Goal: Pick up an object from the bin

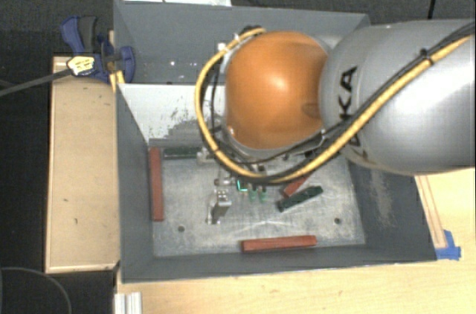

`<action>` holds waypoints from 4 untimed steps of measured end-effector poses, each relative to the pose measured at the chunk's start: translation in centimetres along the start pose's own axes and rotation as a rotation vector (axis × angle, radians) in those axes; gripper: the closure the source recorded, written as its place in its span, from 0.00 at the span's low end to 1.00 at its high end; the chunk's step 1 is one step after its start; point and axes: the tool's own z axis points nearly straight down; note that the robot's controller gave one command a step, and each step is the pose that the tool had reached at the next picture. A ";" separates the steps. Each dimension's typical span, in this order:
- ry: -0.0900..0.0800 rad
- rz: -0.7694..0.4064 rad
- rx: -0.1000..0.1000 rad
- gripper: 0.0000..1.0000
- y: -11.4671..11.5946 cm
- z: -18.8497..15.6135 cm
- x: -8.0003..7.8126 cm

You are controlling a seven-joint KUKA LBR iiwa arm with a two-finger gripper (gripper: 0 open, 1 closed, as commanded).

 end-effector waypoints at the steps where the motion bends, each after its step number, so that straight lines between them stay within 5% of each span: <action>1: -0.005 -0.078 -0.002 0.00 -3.1 3.8 -0.4; 3: 0.002 -0.133 0.001 0.00 -7.8 15.7 0.3; 4: 0.001 -0.151 0.001 0.00 -8.2 15.4 0.0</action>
Offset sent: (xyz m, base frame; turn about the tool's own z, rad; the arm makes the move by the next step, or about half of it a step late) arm 0.0022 -0.0627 -0.1374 -0.1776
